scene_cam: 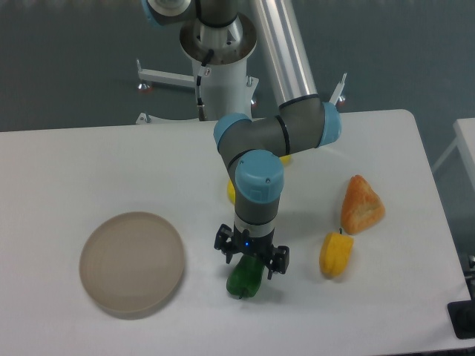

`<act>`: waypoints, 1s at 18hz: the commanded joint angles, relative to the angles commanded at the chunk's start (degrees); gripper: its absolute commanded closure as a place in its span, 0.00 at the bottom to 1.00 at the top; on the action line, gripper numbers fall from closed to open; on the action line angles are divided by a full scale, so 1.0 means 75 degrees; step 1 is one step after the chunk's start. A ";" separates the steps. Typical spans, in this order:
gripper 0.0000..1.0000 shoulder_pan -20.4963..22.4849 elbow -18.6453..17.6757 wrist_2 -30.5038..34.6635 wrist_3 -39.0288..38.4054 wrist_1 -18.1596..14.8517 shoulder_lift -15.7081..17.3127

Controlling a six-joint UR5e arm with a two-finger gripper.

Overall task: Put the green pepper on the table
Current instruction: 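Open the gripper, release the green pepper, and lift away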

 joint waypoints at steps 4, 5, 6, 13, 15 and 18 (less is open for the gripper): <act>0.00 0.0105 -0.0035 0.0035 0.0117 -0.0035 0.0175; 0.00 0.0175 -0.0035 0.0035 0.0117 -0.0035 0.0211; 0.00 0.0234 -0.0035 0.0058 0.0117 -0.0035 0.0269; 0.00 0.0737 0.0117 0.0129 0.0385 -0.0023 0.0340; 0.00 0.0937 0.0222 0.0210 0.0899 -0.0023 0.0340; 0.00 0.1265 0.0293 0.0305 0.1743 -0.0012 0.0340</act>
